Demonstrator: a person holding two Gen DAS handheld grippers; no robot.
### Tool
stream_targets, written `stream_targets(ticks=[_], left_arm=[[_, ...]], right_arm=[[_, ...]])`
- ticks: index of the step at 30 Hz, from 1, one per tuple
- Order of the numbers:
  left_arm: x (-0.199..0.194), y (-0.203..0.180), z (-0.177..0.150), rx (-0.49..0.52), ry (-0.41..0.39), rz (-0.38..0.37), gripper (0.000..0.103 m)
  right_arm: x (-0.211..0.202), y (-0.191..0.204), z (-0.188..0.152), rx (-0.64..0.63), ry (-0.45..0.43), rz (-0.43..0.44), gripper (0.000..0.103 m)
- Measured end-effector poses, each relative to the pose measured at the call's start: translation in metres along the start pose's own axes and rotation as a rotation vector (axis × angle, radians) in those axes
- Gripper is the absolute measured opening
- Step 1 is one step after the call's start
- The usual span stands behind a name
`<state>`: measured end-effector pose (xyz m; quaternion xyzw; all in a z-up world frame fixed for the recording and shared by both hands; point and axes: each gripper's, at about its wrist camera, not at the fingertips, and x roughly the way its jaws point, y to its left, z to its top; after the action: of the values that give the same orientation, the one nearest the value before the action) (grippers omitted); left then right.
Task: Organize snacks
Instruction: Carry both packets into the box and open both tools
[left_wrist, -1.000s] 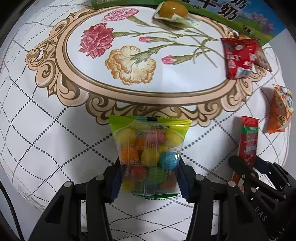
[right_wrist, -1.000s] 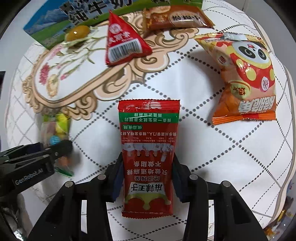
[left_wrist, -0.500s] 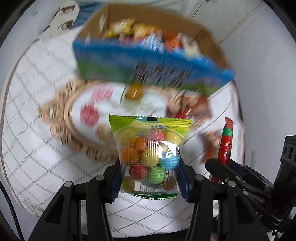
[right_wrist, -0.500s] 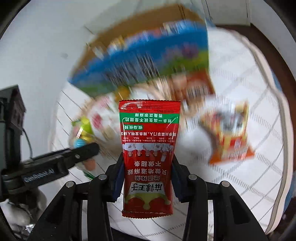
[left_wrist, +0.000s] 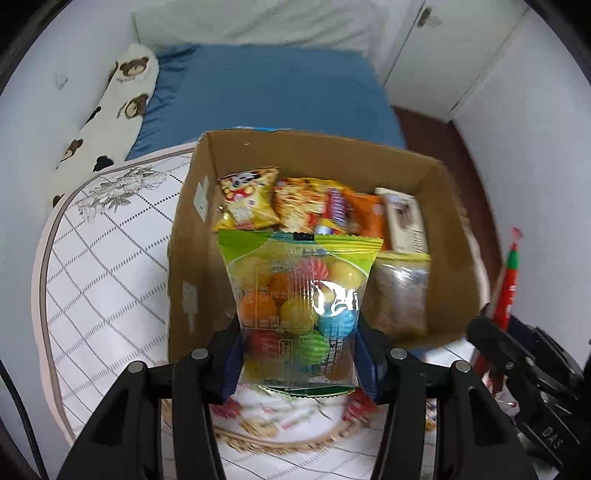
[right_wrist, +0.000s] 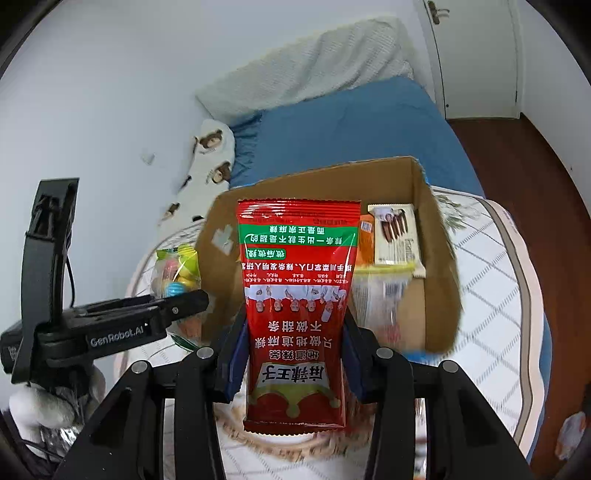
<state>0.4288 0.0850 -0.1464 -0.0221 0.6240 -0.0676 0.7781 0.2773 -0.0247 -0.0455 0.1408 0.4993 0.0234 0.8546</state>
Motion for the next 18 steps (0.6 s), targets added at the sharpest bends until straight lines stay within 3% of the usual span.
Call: stream_targets(ticks=[6,18], left_arm=[[0.055,0.014,0.039,0.017,0.081,0.147,0.049],[0.108,0.040,0.063,-0.019,0.180,0.196,0.049]], right_arm=[[0.075,-0.007,0.020,-0.013,0.095,-0.059,0.046],[0.153,-0.029,0.020,0.022,0.249,-0.074,0.048]])
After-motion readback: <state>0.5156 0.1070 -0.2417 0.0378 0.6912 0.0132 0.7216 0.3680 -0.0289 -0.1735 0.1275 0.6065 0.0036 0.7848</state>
